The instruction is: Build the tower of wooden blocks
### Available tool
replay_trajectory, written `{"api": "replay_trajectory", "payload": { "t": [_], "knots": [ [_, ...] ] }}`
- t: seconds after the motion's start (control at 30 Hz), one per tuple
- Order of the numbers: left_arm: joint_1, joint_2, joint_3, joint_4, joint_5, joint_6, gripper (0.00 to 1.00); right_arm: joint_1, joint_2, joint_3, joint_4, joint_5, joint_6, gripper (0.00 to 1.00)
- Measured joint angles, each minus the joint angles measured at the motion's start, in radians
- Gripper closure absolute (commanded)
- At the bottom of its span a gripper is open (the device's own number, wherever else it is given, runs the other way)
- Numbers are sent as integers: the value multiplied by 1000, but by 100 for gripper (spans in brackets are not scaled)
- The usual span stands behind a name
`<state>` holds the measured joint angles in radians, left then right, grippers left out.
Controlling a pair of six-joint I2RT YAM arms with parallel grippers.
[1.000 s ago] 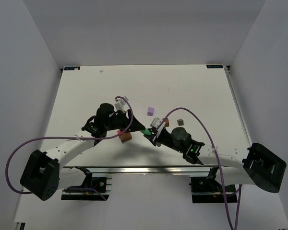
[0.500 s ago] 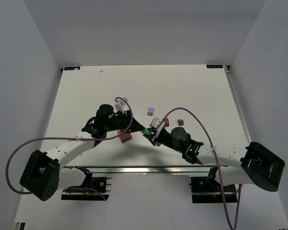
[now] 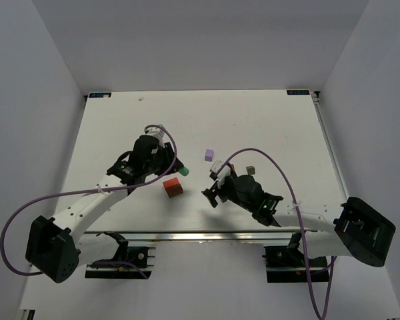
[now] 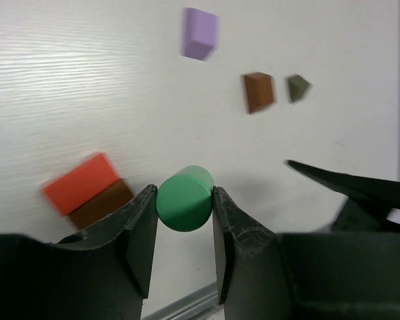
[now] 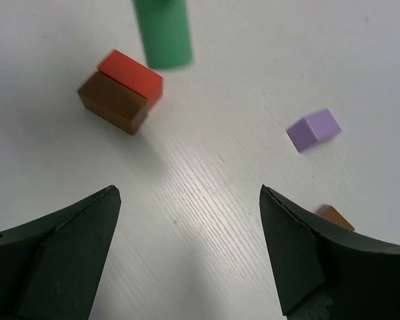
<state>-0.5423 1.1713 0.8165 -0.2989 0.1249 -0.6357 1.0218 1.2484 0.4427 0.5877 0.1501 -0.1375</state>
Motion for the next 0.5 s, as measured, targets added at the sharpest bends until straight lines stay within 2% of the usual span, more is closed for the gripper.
{"api": "replay_trajectory", "payload": {
  "t": [0.2, 0.33, 0.5],
  "knots": [
    [2, 5, 89, -244, -244, 0, 93, -90, -69, -3, -118, 113, 58, 11],
    [1, 26, 99, -333, -308, 12, 93, -158, -132, -28, -154, 156, 93, 11],
    [-21, 78, 104, -378, -358, 30, 93, -171, -179, -50, -173, 166, 110, 11]
  ]
}}
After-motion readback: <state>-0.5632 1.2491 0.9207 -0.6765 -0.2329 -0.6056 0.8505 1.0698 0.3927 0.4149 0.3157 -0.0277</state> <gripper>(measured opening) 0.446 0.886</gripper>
